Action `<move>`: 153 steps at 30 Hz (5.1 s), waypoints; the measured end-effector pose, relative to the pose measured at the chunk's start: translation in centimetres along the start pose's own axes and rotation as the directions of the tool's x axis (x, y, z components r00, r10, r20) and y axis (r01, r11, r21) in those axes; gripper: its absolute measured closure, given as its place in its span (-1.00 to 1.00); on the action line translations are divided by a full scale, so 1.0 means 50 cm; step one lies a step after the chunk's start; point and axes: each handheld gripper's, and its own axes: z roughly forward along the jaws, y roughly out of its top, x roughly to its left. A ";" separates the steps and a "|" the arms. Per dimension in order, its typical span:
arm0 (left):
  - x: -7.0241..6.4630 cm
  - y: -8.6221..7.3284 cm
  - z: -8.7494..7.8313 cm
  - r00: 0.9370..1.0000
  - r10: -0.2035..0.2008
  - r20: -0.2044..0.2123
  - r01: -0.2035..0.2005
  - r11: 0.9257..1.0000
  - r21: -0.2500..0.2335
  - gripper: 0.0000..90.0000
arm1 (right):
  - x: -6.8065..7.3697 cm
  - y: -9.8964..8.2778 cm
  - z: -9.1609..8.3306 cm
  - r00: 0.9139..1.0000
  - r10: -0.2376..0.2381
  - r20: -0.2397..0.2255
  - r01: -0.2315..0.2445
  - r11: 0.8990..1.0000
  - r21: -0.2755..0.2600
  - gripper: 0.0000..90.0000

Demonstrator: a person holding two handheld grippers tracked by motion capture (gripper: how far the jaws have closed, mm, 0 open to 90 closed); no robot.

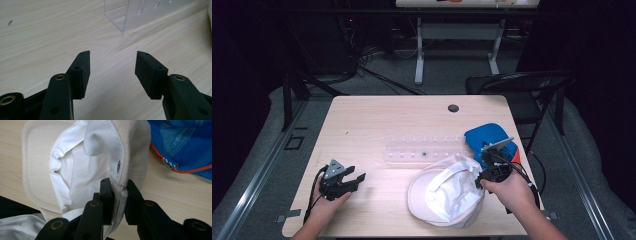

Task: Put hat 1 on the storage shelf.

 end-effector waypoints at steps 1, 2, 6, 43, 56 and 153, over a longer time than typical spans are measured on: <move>0.000 0.000 0.000 1.000 0.000 0.000 0.000 1.000 0.001 0.03 | 0.006 0.007 -0.005 1.000 0.007 -0.003 -0.007 1.000 0.010 0.77; 0.000 0.000 0.000 1.000 0.001 0.000 -0.001 1.000 0.001 0.03 | 0.008 0.011 -0.009 1.000 0.021 -0.004 -0.021 1.000 0.021 0.77; -0.001 0.000 0.001 1.000 0.002 -0.001 -0.002 1.000 0.001 0.03 | 0.018 0.021 -0.020 1.000 0.026 -0.002 -0.026 0.999 0.039 0.77; 0.000 0.001 -0.002 1.000 0.006 0.007 -0.006 1.000 0.001 0.03 | 0.128 0.099 -0.165 0.993 0.018 -0.115 -0.009 0.997 0.073 0.79; 0.000 0.001 -0.004 1.000 0.004 0.005 -0.004 1.000 -0.003 0.03 | 0.115 0.100 -0.198 0.957 0.073 -0.280 -0.050 0.995 0.089 0.80; -0.026 0.013 0.010 0.997 0.036 0.063 -0.036 0.999 -0.002 0.04 | 0.191 0.356 -0.163 0.746 0.200 -0.636 -0.316 0.946 -0.073 0.80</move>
